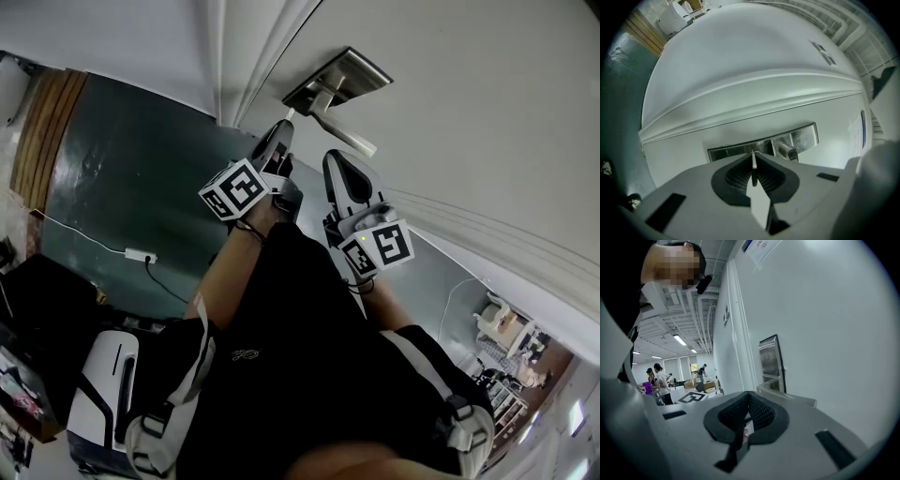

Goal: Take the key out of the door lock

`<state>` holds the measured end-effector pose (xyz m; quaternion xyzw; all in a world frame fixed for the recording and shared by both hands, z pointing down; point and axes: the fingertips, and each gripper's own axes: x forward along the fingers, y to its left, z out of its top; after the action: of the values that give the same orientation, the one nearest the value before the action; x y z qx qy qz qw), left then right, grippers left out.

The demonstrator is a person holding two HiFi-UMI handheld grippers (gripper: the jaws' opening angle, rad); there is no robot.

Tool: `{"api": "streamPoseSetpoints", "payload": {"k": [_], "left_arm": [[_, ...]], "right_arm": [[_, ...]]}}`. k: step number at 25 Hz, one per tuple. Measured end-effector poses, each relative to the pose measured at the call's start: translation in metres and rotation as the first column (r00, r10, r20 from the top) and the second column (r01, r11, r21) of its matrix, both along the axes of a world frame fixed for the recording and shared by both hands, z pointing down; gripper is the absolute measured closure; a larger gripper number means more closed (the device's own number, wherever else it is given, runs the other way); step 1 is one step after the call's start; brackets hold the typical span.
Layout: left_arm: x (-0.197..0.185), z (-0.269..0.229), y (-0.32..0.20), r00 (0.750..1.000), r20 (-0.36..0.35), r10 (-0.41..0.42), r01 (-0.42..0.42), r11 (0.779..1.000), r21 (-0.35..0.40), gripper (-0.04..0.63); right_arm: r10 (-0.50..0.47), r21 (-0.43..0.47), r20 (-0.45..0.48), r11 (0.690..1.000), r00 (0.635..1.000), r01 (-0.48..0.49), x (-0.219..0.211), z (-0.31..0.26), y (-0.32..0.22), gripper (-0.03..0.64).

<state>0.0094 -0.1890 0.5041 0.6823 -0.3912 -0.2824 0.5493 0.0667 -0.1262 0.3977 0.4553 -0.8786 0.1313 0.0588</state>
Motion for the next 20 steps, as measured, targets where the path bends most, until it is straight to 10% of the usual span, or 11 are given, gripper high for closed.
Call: {"api": "streamPoseSetpoints", "payload": {"k": [11,20], "left_arm": [[-0.050,-0.004,0.041,0.979,0.130,-0.154,0.155,0.988,0.005,0.558],[-0.073,-0.005,0.103,0.908,0.208,-0.362,0.370,0.929,0.003,0.558]], "right_arm": [[-0.200,-0.020,0.009,0.979,0.980,0.200,-0.038,0.016,0.014,0.609],[-0.417,-0.021,0.025,0.908,0.909,0.417,-0.050,0.033,0.039,0.609]]}}
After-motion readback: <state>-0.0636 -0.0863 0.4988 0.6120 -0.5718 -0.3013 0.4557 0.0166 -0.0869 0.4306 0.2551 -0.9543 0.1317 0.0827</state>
